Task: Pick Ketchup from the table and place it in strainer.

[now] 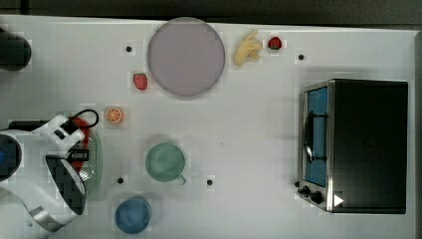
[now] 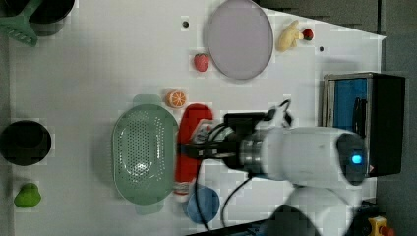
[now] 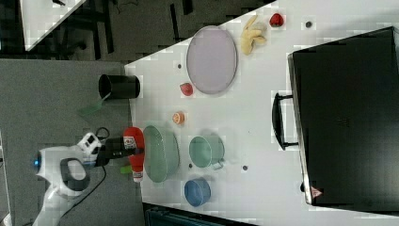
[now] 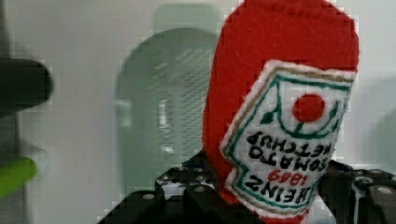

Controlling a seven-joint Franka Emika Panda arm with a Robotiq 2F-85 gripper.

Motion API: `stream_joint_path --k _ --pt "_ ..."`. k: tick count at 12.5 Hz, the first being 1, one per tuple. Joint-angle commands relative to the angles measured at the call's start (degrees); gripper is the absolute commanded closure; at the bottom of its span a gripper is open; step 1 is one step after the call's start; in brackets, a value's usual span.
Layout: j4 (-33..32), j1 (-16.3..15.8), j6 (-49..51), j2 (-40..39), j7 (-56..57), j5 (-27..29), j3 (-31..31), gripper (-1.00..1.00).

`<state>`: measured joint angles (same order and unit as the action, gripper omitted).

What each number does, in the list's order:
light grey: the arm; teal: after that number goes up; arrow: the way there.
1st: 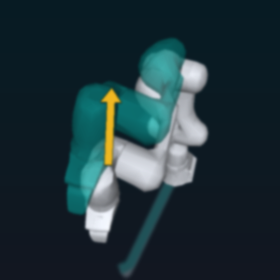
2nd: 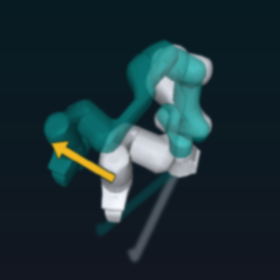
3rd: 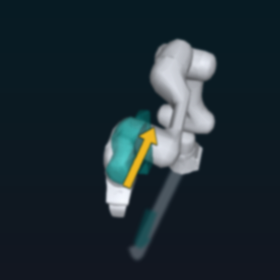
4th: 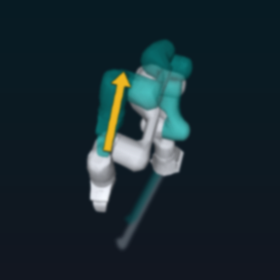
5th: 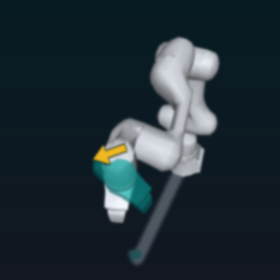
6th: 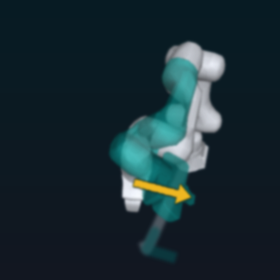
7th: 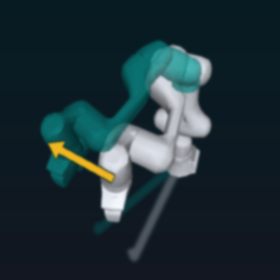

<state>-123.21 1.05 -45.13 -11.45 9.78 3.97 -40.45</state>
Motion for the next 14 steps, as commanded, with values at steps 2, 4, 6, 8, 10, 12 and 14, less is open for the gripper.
stream_joint_path --k 2,4,6,8,10,12,14 --pt "-0.25 -1.61 -8.51 -7.21 -12.50 -1.00 -0.54 -0.22" --pt "-0.24 -2.60 -13.56 -11.87 -13.37 -2.93 0.11 -0.51" --pt "-0.20 -2.79 -16.08 -14.90 -13.39 -4.70 0.82 -0.95" --pt "-0.05 -2.37 -15.97 -13.59 -15.11 -4.47 1.22 -1.00" --pt "-0.03 -0.98 -14.00 -8.75 -20.62 -4.29 1.19 -1.00" --pt "0.07 1.34 -10.56 -1.88 -21.70 -4.28 1.30 -1.00" --pt "0.96 4.55 -5.77 5.34 -21.70 -4.14 2.03 -1.00"
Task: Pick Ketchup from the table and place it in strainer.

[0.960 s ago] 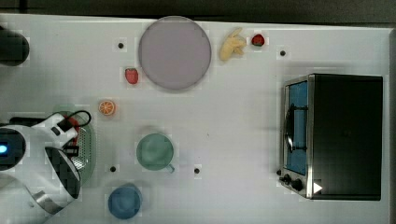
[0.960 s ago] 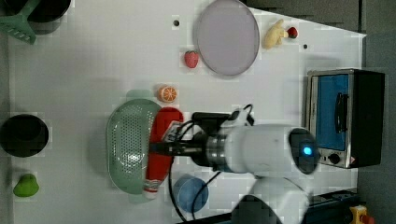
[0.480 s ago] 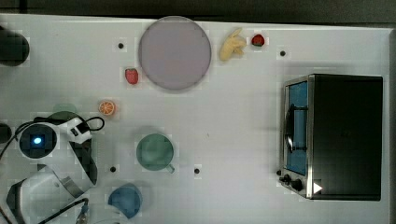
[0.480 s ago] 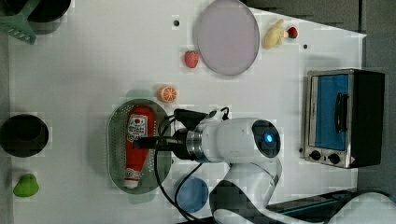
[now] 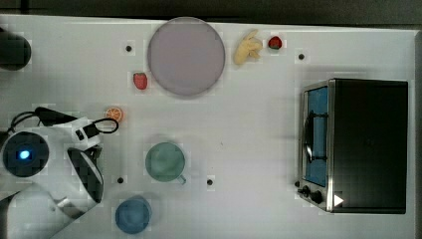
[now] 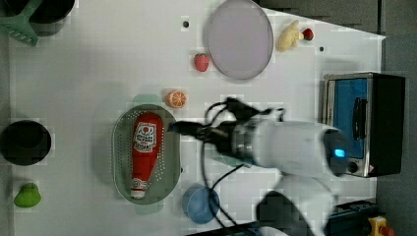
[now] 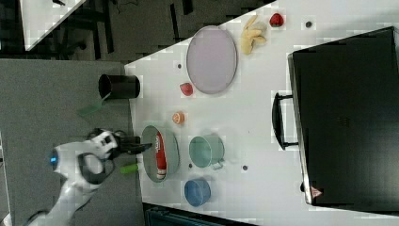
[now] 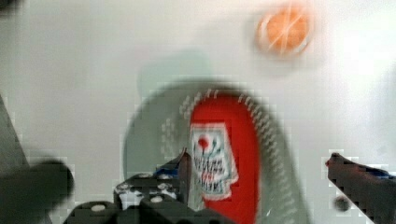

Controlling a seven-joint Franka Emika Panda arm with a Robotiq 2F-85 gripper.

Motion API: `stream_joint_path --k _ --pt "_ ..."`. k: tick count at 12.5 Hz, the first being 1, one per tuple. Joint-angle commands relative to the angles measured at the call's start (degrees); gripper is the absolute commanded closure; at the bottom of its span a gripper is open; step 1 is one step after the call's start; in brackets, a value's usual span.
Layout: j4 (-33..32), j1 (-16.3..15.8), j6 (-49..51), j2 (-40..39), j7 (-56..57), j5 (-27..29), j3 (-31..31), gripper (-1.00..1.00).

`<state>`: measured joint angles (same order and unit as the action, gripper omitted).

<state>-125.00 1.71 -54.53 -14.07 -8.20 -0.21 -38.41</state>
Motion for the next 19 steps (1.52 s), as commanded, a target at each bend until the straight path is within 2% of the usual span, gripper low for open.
stream_joint_path --k 1,4,6,10,12,15,19 --pt "3.32 5.50 7.49 11.44 -3.72 0.89 1.05 -1.00" --pt "6.13 8.65 23.34 20.95 -3.59 5.67 6.94 -1.00" --pt "9.08 9.20 33.48 25.42 -3.13 8.45 12.69 -1.00" --pt "14.45 9.25 46.64 29.25 -1.10 8.61 23.32 -1.00" --pt "15.26 9.30 47.34 29.35 2.02 7.57 26.68 -1.00" --pt "15.23 9.30 46.85 28.29 3.78 2.78 28.12 -1.00" --pt "14.93 9.32 46.39 28.01 3.89 2.64 28.31 -1.00"
